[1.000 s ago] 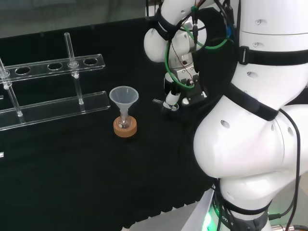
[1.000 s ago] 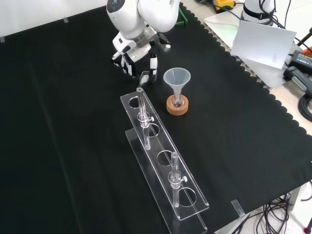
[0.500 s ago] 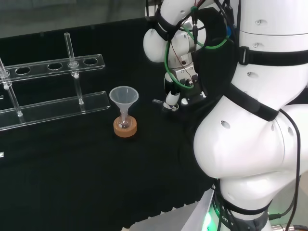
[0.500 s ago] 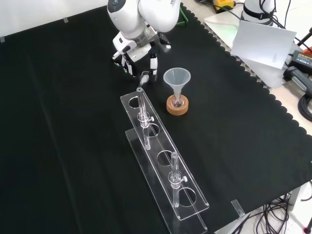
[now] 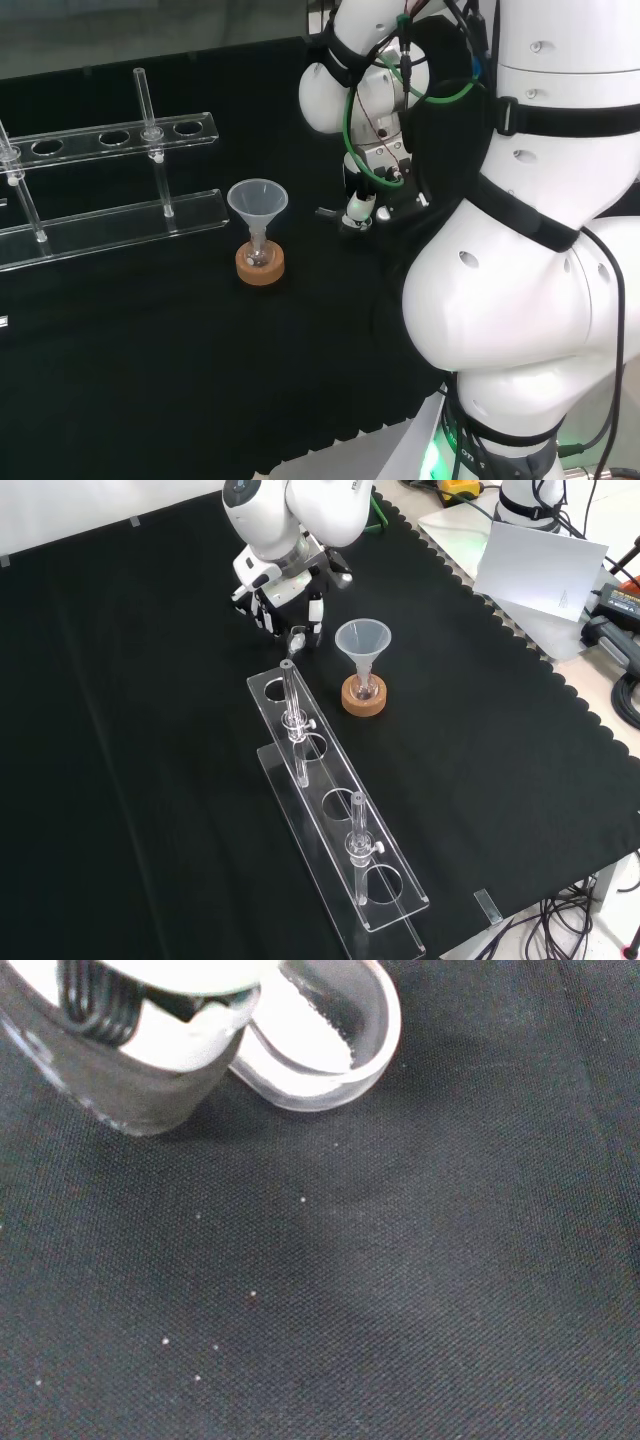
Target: Pick up the weighing funnel.
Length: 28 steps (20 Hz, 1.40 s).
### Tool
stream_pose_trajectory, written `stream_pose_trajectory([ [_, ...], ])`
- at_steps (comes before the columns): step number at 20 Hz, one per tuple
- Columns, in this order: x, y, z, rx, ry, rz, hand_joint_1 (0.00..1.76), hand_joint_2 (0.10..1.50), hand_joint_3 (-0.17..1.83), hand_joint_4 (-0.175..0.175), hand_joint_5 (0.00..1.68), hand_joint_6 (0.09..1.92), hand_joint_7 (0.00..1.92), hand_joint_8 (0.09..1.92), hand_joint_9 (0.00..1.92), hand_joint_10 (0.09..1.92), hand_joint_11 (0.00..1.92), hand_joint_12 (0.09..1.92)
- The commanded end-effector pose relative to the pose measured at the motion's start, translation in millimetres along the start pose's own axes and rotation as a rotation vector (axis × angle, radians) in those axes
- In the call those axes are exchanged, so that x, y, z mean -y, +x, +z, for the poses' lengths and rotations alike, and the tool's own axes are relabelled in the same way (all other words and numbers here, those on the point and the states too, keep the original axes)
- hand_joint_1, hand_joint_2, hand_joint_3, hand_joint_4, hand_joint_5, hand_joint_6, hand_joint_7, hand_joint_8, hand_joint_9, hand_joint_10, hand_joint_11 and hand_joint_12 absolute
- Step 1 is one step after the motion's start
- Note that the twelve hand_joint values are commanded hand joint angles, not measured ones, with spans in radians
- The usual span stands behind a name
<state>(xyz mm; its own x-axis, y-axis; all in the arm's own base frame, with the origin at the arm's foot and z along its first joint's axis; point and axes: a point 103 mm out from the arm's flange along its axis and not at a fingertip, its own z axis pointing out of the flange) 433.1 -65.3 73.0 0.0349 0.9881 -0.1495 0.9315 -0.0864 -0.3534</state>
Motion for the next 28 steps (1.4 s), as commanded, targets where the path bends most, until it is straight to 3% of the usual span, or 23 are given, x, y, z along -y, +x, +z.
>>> stream_pose_trajectory([
  [1, 0.9, 2.4, 2.8, 0.010, -0.011, 0.041, 1.11, 0.80, 0.31, 0.175, 1.36, 0.37, 1.55, 0.19, 0.98, 0.28, 0.11, 1.53],
  [13, 3.4, 4.9, 6.9, -0.019, -0.005, 0.049, 1.14, 0.68, 0.50, 0.175, 1.48, 0.19, 1.69, 0.09, 1.10, 0.25, 0.13, 1.52],
  [28, 4.3, 5.8, -0.3, -0.020, -0.043, 0.071, 1.15, 0.60, 0.63, 0.175, 1.54, 0.13, 1.75, 0.09, 1.18, 0.23, 0.16, 1.51],
])
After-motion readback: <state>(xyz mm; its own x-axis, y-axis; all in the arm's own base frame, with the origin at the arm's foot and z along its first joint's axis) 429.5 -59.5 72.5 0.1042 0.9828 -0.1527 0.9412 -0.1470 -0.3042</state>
